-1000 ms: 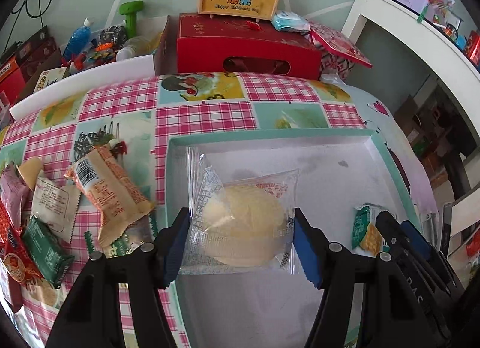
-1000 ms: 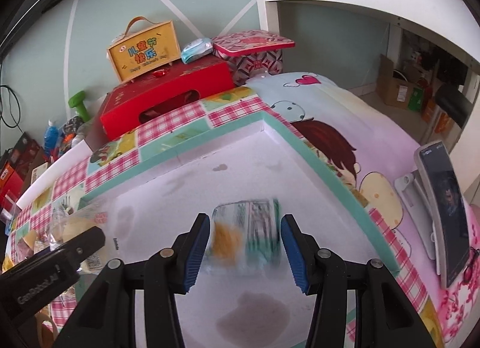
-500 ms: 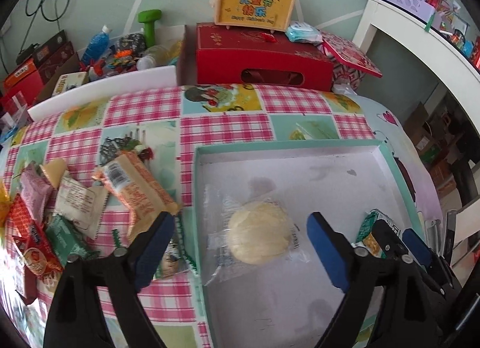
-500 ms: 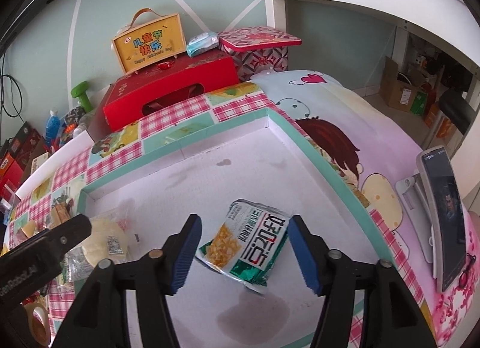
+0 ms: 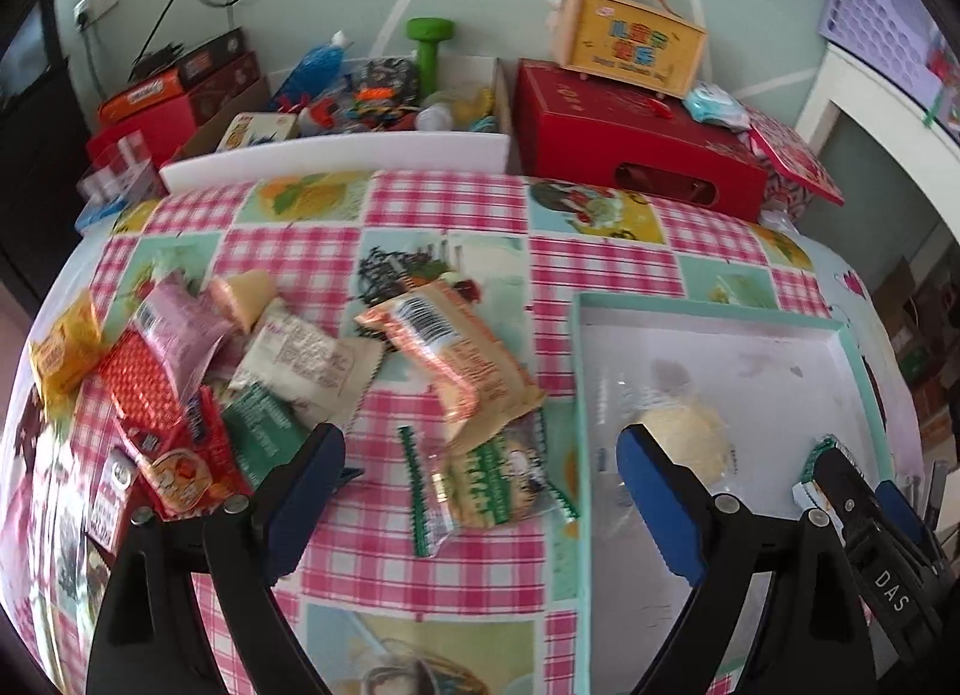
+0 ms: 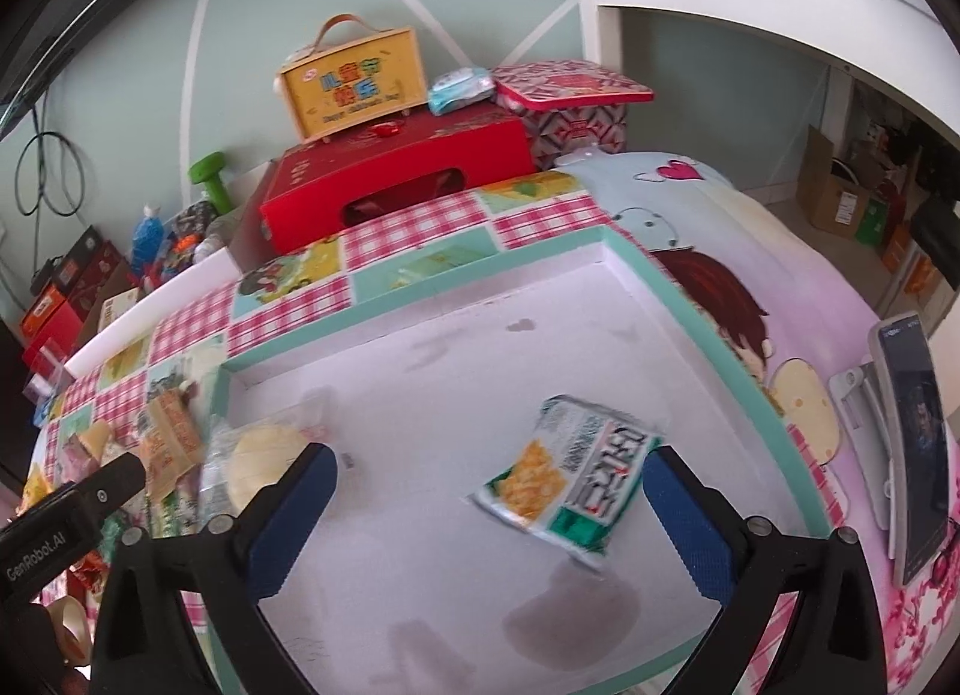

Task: Organize snacks
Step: 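Withdraw both tools from the tray back over the snack pile, then grasp the green-wrapped cookie with the right tool while the left grasps the red bag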

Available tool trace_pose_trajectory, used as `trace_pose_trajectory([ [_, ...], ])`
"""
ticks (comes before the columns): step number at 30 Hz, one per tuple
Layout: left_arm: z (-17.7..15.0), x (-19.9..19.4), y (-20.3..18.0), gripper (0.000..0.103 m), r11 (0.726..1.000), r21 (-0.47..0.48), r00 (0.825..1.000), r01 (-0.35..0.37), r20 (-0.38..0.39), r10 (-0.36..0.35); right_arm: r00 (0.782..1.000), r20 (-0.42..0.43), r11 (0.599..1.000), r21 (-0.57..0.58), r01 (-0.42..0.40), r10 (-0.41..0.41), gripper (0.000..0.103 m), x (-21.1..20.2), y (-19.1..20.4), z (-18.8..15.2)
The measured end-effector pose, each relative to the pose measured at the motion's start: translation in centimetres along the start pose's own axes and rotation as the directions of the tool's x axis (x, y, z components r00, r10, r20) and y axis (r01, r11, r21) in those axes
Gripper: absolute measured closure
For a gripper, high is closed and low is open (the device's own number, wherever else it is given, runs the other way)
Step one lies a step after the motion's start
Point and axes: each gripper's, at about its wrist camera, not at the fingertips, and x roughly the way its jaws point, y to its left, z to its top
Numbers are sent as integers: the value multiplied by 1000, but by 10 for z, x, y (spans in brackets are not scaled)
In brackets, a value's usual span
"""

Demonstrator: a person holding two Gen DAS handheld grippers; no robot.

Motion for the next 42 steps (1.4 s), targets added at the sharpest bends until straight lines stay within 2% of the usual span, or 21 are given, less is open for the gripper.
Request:
trace_pose_trajectory([
  [4, -4, -6, 26, 11, 998, -62, 1000, -9, 1, 9, 999, 1, 999, -22, -45, 45, 0, -4, 16, -1],
  [13, -11, -16, 89, 11, 980, -156, 992, -124, -45, 118, 992, -8, 984, -131, -125, 125, 0, -11, 79, -13],
  [20, -19, -28, 151, 11, 940, -298, 986, -165, -59, 154, 984, -33, 962, -208, -177, 174, 0, -12, 124, -28],
  [27, -28, -28, 198, 11, 899, -402, 985, -171, -84, 149, 976, -70, 937, -273, -219, 208, 0, -6, 167, -45],
  [30, -30, -25, 205, 11, 895, -415, 987, -161, -88, 136, 969, -89, 919, -307, -248, 232, 0, -3, 183, -52],
  [35, -26, -16, 203, 11, 904, -405, 990, -137, -93, 108, 963, -112, 893, -360, -269, 245, 2, 3, 199, -64],
  [42, -18, -4, 183, 11, 930, -351, 992, -111, -91, 84, 960, -147, 907, -319, -274, 238, 11, 17, 191, -65],
])
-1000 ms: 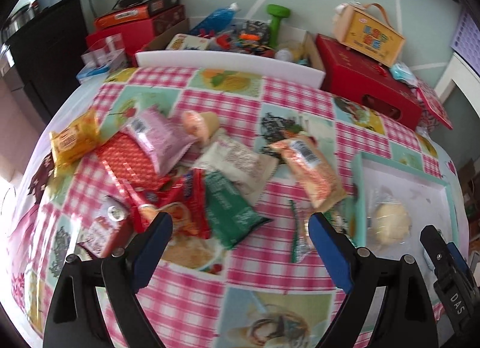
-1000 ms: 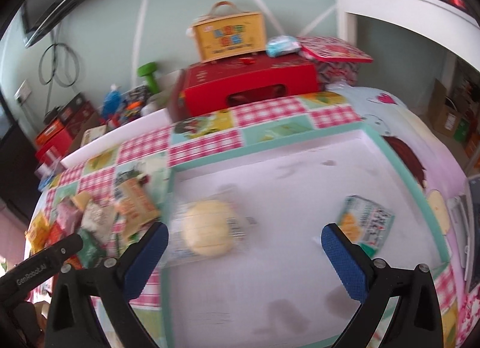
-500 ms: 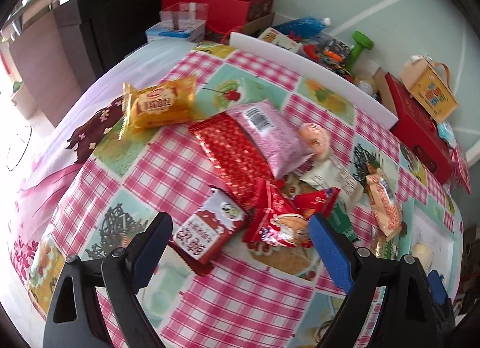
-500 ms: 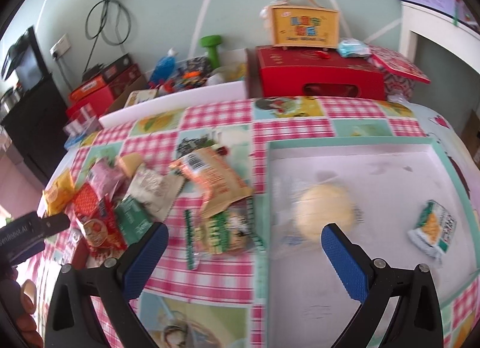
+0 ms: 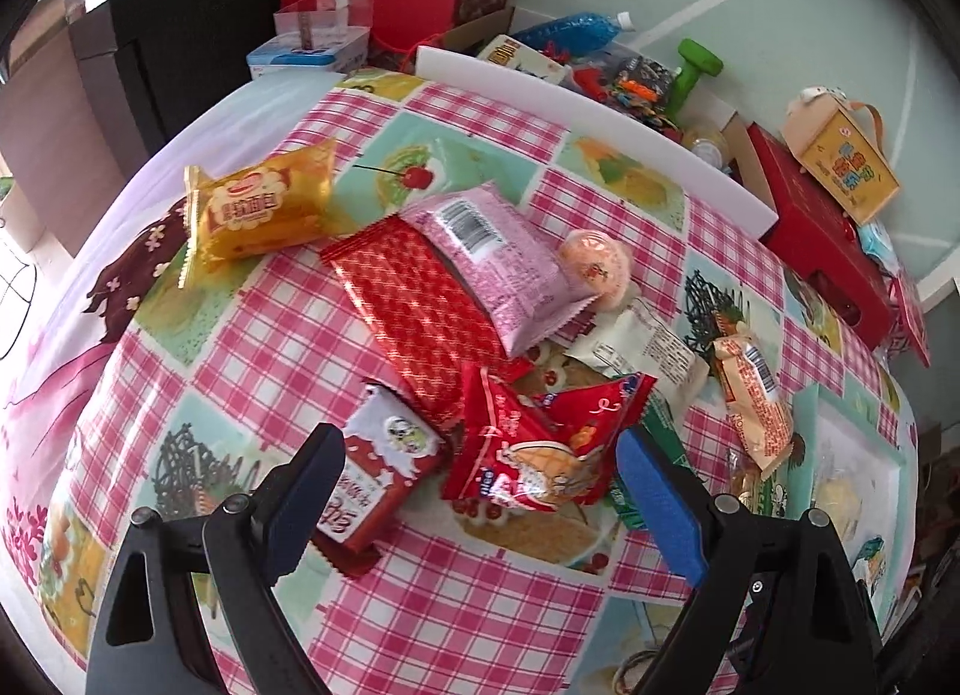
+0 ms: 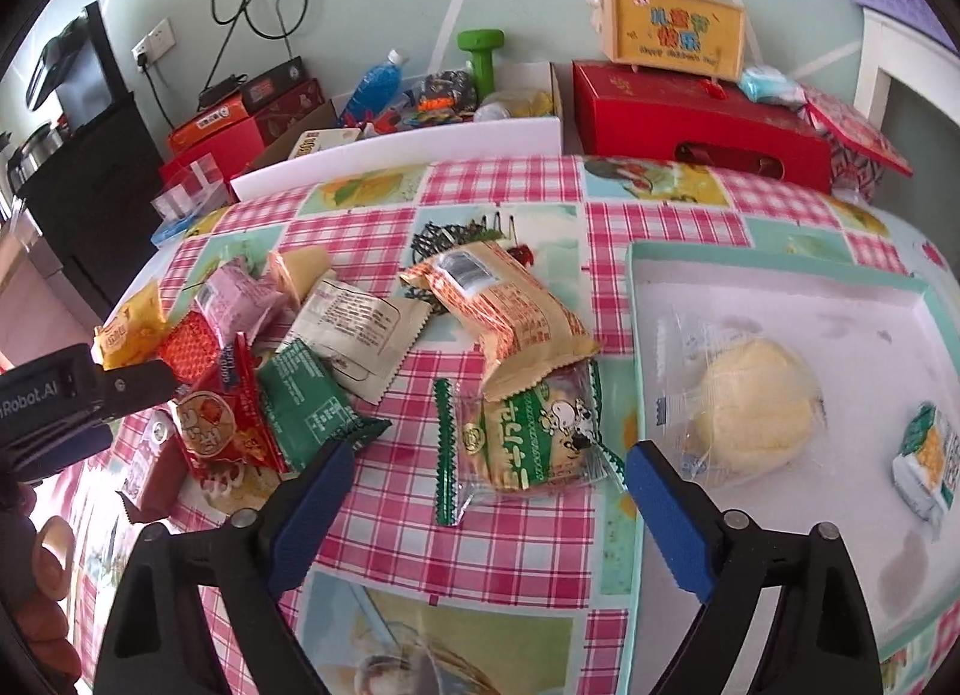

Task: Organize snacks
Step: 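Grasp the green-wrapped cookie with the right tool while the left grasps the red bag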

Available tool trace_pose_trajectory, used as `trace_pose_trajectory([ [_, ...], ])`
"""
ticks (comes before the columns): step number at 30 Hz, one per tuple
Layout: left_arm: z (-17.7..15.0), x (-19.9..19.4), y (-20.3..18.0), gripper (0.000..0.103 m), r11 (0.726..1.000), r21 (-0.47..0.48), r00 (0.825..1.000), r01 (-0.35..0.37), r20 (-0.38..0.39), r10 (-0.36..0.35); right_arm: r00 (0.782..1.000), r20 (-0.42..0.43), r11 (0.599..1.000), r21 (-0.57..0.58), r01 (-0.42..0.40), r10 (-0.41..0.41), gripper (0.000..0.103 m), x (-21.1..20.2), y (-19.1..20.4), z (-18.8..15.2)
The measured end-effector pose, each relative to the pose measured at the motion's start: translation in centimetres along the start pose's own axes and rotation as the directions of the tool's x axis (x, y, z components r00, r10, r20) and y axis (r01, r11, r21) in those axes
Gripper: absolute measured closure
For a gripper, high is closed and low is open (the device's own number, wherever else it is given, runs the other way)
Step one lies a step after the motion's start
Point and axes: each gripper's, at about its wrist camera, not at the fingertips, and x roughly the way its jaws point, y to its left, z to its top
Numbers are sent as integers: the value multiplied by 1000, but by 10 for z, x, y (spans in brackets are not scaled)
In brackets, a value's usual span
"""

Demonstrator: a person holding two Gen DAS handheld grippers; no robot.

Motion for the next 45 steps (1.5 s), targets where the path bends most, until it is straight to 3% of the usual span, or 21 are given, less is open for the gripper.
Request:
trace_pose_trajectory([
  [12, -4, 20, -17, 13, 999, 39, 1000, 18, -20, -17, 1000, -11, 1000, 17, -23, 23, 21, 7, -6, -3],
  [17, -1, 25, -22, 28, 998, 49, 999, 36, -11, -36, 1000, -13, 1000, -1, -14, 14, 21, 8, -4, -4],
  [21, -1, 30, -24, 31, 998, 58, 999, 38, -16, -37, 1000, -14, 1000, -1, -18, 18, 21, 7, -5, -3],
  [23, -1, 30, -25, 39, 997, 67, 1000, 30, -13, -29, 1000, -14, 1000, -3, -19, 19, 21, 8, -5, -3],
  [45, -18, 16, -11, 42, 993, 28, 986, 119, -120, -115, 995, 88, 999, -2, -38, 38, 21, 5, -10, 1],
])
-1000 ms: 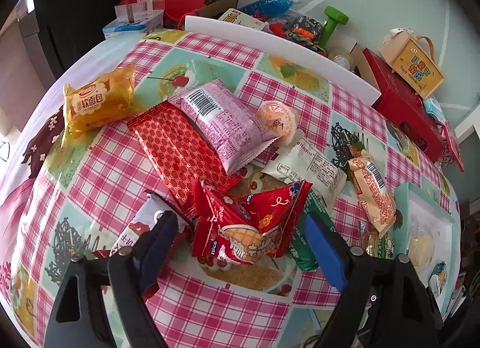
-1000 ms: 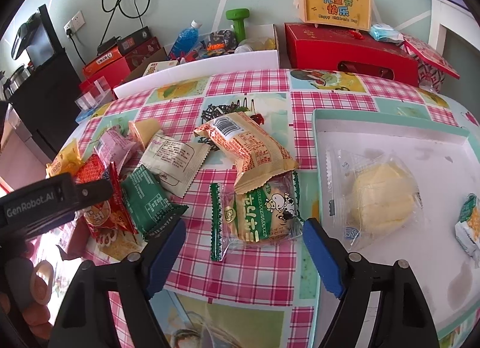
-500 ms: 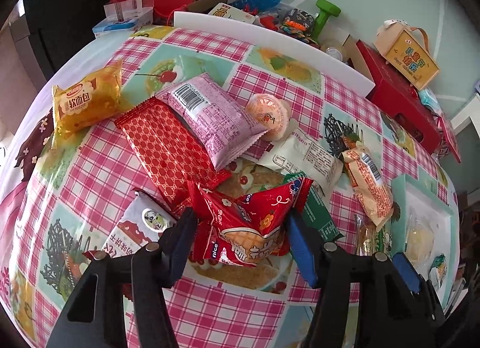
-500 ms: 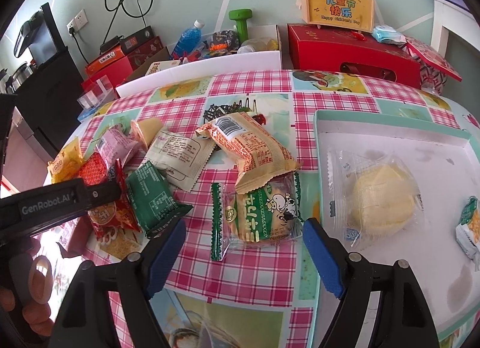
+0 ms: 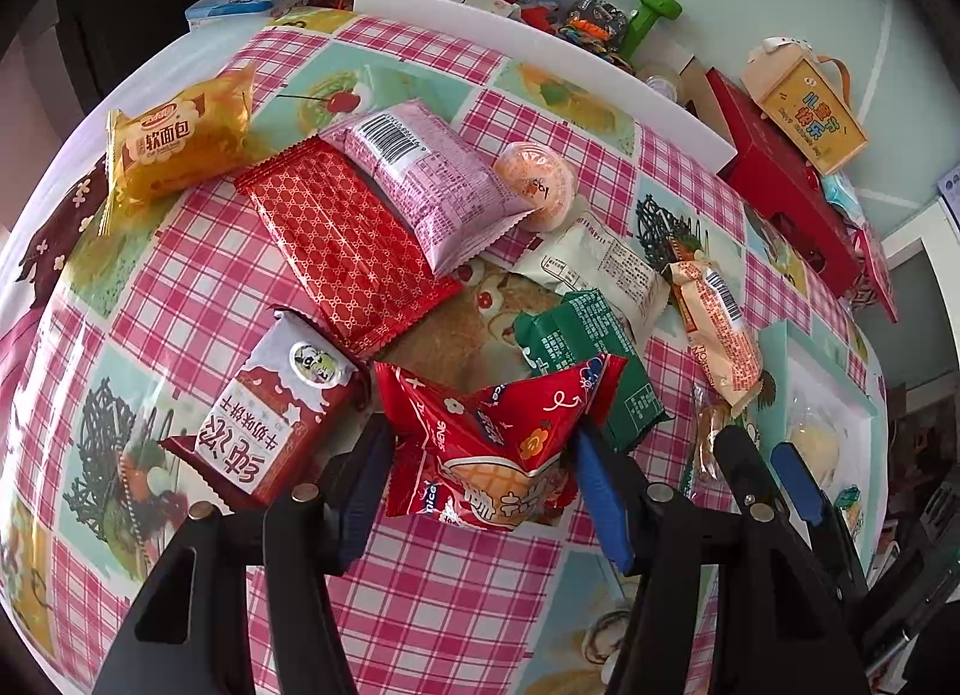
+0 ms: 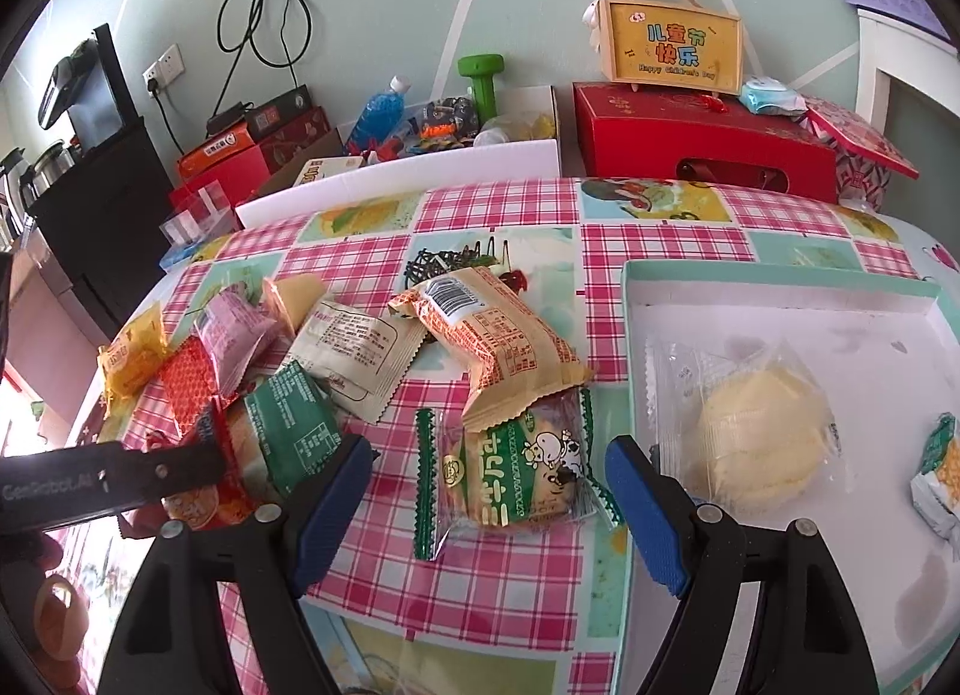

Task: Organize snacks
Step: 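Grasp the green-wrapped cookie with the right tool while the left grasps the red bag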

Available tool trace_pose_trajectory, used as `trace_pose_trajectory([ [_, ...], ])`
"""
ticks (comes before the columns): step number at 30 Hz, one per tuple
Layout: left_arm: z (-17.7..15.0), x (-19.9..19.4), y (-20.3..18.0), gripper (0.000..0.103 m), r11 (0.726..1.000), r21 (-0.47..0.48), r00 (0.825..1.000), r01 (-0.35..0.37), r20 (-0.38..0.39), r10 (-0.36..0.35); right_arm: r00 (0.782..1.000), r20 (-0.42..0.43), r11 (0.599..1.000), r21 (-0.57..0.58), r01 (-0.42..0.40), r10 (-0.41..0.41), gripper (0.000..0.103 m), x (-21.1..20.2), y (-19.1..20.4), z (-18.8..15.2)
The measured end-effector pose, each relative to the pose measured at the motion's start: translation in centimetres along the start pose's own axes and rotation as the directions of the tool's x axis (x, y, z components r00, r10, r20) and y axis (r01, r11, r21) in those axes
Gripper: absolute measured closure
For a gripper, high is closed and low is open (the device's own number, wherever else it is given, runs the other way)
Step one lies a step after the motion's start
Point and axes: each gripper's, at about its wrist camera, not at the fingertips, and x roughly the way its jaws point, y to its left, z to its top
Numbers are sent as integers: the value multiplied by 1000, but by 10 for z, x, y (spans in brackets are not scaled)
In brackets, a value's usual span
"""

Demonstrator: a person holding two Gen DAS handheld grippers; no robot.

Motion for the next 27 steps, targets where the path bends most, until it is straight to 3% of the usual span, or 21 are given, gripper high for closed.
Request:
trace_pose_trajectory([
  [8, 0, 1, 0, 42, 1000, 16, 1000, -3, -8, 4, 1000, -13, 998, -51, 22, -23, 21, 12, 7, 1],
  [22, -1, 1, 0, 41, 1000, 13, 1000, -9, -8, 9, 994, -47, 991, -91, -100, 96, 22, 3, 24, -3],
  [27, -1, 2, -2, 41, 1000, 17, 1000, -19, -7, 19, 999, -43, 998, -65, -28, 25, 22, 9, 17, -2],
])
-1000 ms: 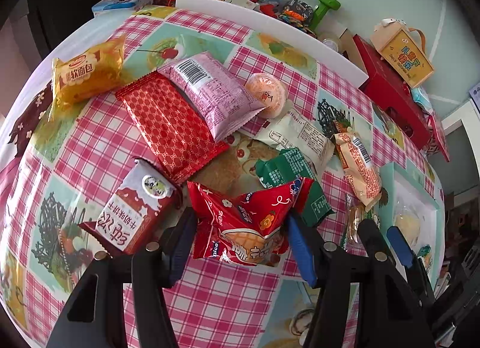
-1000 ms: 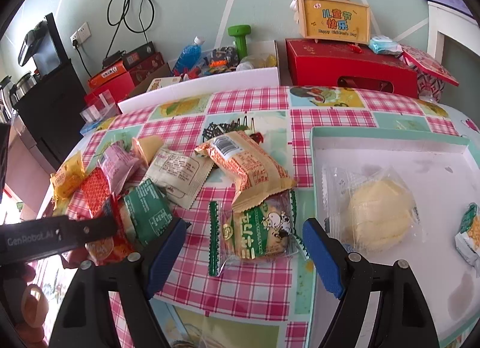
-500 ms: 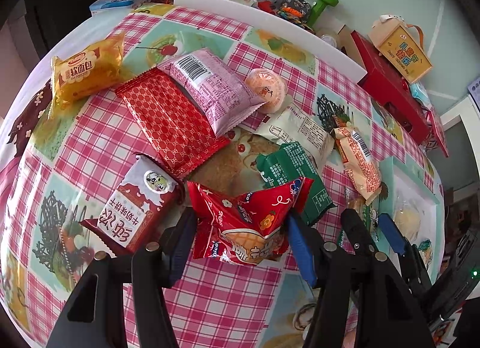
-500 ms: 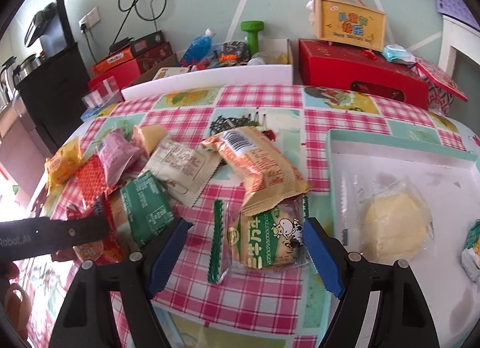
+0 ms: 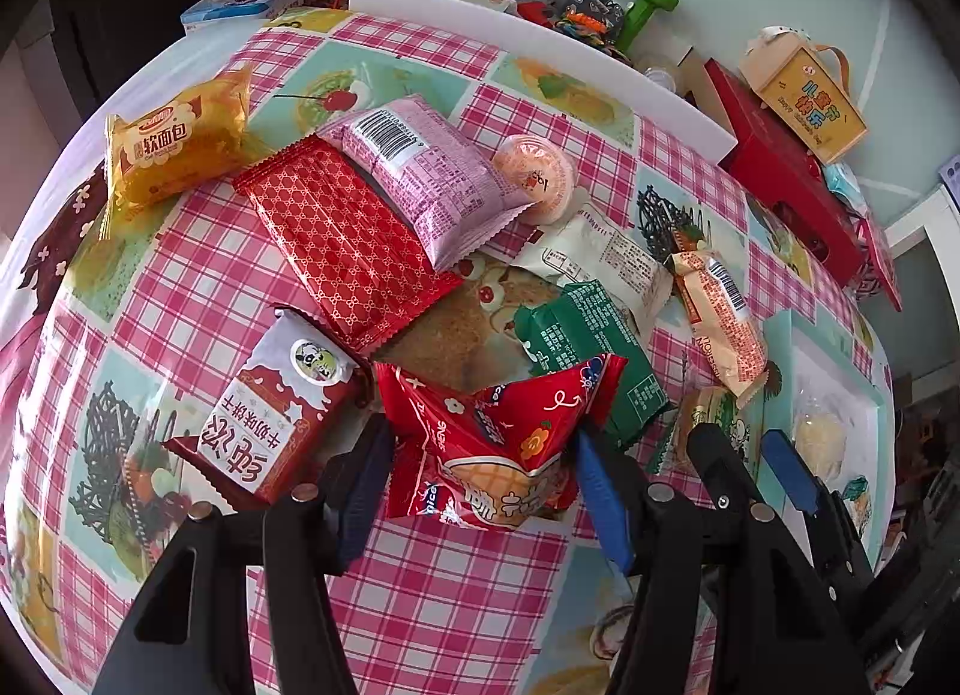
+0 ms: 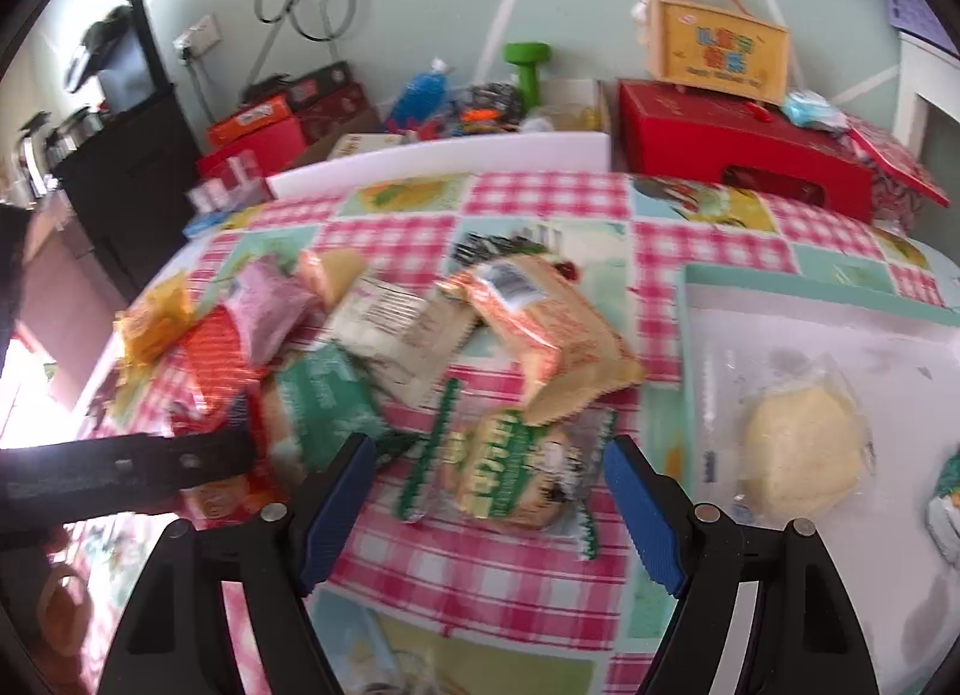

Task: Organize snacks
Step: 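Grasp the green-wrapped cookie with the right tool while the left grasps the red bag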

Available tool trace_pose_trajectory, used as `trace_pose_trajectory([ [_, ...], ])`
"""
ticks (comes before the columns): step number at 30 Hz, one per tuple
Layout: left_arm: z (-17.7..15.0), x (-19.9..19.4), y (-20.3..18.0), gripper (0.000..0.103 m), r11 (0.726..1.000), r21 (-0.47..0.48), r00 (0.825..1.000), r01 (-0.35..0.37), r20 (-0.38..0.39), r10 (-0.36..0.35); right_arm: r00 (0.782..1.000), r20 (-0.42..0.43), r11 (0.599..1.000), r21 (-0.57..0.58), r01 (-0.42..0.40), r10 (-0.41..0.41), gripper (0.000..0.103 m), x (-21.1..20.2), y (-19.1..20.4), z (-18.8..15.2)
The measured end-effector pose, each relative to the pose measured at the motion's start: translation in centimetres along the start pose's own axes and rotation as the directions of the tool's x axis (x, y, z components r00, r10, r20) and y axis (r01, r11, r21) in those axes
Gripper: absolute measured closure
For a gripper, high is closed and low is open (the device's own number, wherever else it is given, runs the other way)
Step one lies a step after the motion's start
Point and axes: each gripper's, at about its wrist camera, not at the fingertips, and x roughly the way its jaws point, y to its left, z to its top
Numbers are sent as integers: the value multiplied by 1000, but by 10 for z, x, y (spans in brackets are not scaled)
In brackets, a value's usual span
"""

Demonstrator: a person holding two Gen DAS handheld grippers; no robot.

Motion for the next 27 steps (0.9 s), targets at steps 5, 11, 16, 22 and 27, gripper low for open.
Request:
trace_pose_trajectory([
  [5, 0, 1, -1, 41, 1000, 0, 1000, -4, 0, 4, 1000, -24, 1000, 28, 15, -14, 22, 8, -5, -3],
  [11, 2, 5, -2, 41, 1000, 3, 1000, -8, -1, 8, 994, -60, 993, -75, 90, -95, 23, 22, 13, -11],
  [16, 2, 17, 0, 38, 1000, -7, 999, -15, -34, 15, 993, -56, 992, -78, 99, -104, 23, 23, 14, -13],
  [22, 2, 20, 0, 38, 1000, -16, 999, -11, -40, 11, 996, -48, 997, -41, 72, -74, 23, 19, 11, -11],
  [27, 4, 21, -1, 38, 1000, -20, 999, -12, -39, 11, 997, -47, 998, -14, 57, -58, 24, 18, 8, -8],
])
